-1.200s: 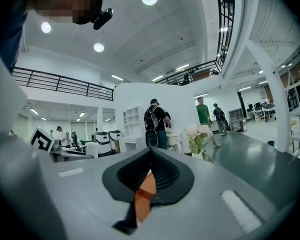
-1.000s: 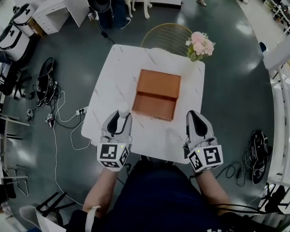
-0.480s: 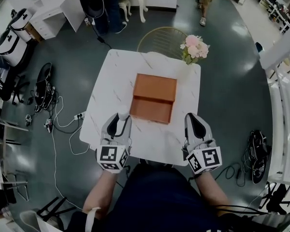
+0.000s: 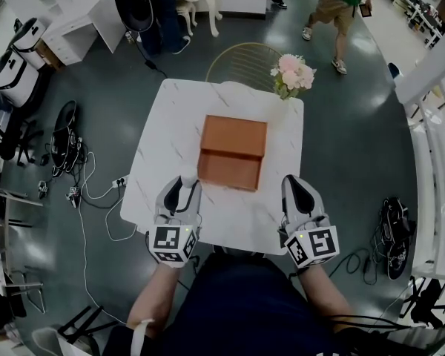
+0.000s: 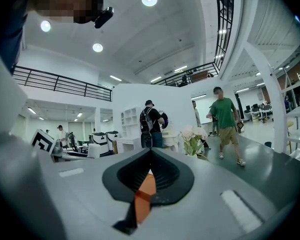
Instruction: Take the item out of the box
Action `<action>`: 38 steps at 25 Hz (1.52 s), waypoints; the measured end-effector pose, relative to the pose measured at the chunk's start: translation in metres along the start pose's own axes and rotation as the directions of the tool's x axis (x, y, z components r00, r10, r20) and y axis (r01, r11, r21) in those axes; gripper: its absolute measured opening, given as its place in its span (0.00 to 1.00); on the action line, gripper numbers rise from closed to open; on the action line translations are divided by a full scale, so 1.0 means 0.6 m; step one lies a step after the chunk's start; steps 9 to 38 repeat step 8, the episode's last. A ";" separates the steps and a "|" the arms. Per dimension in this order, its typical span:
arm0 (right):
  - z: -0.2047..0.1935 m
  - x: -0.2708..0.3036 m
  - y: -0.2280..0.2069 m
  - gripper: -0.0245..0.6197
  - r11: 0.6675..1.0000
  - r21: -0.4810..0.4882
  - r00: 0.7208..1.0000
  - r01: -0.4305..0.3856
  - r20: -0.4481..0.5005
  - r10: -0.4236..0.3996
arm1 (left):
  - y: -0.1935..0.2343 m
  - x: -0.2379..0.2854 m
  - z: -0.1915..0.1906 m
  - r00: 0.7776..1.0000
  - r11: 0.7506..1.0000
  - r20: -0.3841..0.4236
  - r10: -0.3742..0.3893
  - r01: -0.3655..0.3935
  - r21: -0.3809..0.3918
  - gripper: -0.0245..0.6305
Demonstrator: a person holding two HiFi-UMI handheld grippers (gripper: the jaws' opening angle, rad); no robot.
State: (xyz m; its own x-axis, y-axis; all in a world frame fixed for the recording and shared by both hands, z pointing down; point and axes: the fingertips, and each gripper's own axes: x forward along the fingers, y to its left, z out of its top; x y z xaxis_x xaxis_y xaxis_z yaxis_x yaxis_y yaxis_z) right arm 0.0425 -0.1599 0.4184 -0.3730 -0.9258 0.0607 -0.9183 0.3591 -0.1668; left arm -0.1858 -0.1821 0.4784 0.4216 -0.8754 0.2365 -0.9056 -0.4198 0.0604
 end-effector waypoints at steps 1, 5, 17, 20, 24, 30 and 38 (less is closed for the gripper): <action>0.000 -0.001 -0.001 0.04 1.000 0.000 1.000 0.001 0.000 -0.001 | -0.001 0.001 -0.001 1.000 1.000 0.000 -0.002 0.002 0.000 0.29; -0.001 -0.003 -0.003 0.04 1.000 0.002 1.000 0.008 0.000 -0.008 | -0.003 0.003 -0.002 1.000 1.000 -0.001 -0.007 0.007 0.002 0.29; -0.002 -0.005 -0.005 0.04 1.000 0.001 1.000 0.011 -0.001 -0.011 | -0.004 0.004 -0.002 1.000 1.000 -0.002 -0.010 0.010 0.005 0.29; -0.002 -0.005 -0.005 0.04 1.000 0.001 1.000 0.011 -0.001 -0.011 | -0.004 0.004 -0.002 1.000 1.000 -0.002 -0.010 0.010 0.005 0.29; -0.002 -0.005 -0.005 0.04 1.000 0.001 1.000 0.011 -0.001 -0.011 | -0.004 0.004 -0.002 1.000 1.000 -0.002 -0.010 0.010 0.005 0.29; -0.002 -0.005 -0.005 0.04 1.000 0.001 1.000 0.011 -0.001 -0.011 | -0.004 0.004 -0.002 1.000 1.000 -0.002 -0.010 0.010 0.005 0.29; -0.002 -0.005 -0.005 0.04 1.000 0.001 1.000 0.011 -0.001 -0.011 | -0.004 0.004 -0.002 1.000 1.000 -0.002 -0.010 0.010 0.005 0.29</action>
